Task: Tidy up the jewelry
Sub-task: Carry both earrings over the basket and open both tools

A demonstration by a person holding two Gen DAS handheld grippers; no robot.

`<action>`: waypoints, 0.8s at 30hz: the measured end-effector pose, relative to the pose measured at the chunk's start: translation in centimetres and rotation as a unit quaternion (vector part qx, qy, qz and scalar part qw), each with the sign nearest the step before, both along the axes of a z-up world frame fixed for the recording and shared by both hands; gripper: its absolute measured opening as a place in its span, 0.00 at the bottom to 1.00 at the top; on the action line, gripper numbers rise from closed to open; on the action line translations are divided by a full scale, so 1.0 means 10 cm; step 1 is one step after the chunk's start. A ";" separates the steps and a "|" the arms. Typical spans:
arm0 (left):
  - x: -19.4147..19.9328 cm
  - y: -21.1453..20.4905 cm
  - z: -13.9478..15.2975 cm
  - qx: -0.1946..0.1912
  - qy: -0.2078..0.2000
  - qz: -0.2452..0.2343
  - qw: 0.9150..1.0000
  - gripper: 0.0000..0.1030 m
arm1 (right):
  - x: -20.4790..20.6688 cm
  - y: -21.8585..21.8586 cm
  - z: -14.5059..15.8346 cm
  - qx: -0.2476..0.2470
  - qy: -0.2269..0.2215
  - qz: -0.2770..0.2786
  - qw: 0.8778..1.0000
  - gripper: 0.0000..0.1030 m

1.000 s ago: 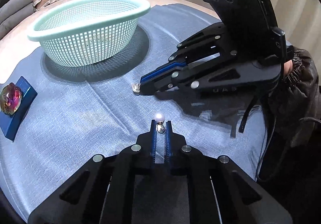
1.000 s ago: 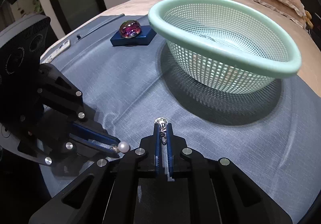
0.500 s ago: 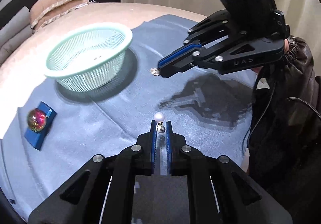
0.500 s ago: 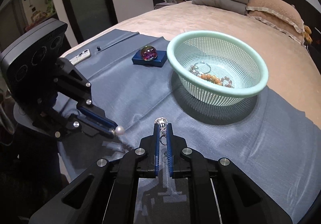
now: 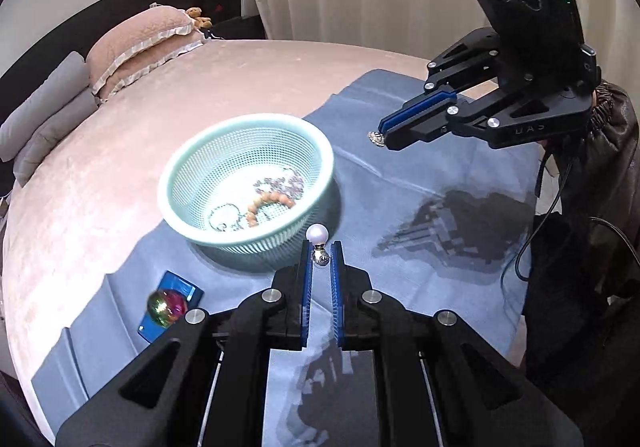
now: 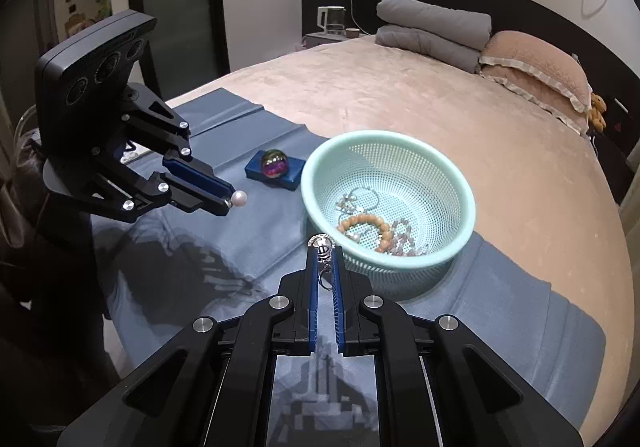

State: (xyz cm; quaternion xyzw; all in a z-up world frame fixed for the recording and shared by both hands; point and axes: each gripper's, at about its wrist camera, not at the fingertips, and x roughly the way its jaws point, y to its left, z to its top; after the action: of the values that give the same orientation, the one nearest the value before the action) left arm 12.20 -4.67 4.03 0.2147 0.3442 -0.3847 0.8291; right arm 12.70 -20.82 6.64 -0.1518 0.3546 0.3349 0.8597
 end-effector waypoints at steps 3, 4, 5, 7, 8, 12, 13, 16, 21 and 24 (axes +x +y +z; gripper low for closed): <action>0.15 0.00 0.05 -0.002 -0.001 0.002 1.000 0.09 | 0.14 0.03 0.04 -0.005 -0.005 0.003 1.000 0.06; 0.20 0.01 0.06 -0.004 -0.001 0.002 1.000 0.09 | 0.19 0.04 0.06 -0.006 -0.007 0.004 1.000 0.06; 0.26 0.01 0.06 -0.007 0.000 0.002 1.000 0.09 | 0.25 0.05 0.06 -0.007 -0.008 0.005 1.000 0.06; 0.36 0.02 0.07 -0.013 0.001 0.002 1.000 0.09 | 0.35 0.09 0.05 -0.009 -0.008 0.009 1.000 0.06; 0.43 0.01 0.06 -0.017 0.004 0.004 1.000 0.09 | 0.41 0.10 0.04 -0.009 -0.007 0.010 1.000 0.06; 0.64 -0.03 0.00 -0.025 0.011 0.002 1.000 0.09 | 0.64 0.14 -0.04 -0.007 -0.004 0.007 1.000 0.06; 0.68 -0.04 -0.02 -0.025 0.012 0.003 1.000 0.09 | 0.69 0.14 -0.07 -0.005 -0.003 0.006 1.000 0.06; 0.82 -0.09 -0.11 -0.022 0.019 0.001 1.000 0.09 | 0.85 0.13 -0.17 -0.003 0.003 0.002 1.000 0.06; 0.99 -0.15 -0.26 -0.009 0.029 0.000 1.000 0.09 | 1.02 0.13 -0.36 -0.001 0.016 -0.002 1.000 0.06; 1.04 -0.14 -0.33 -0.007 0.032 0.002 0.999 0.09 | 1.09 0.13 -0.46 -0.002 0.022 0.001 1.000 0.06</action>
State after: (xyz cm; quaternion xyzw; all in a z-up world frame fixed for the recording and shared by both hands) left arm 22.60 -6.03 0.78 0.1957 0.3687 -0.3922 0.8197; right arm 23.59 -19.53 2.08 -0.1462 0.3736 0.3386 0.8511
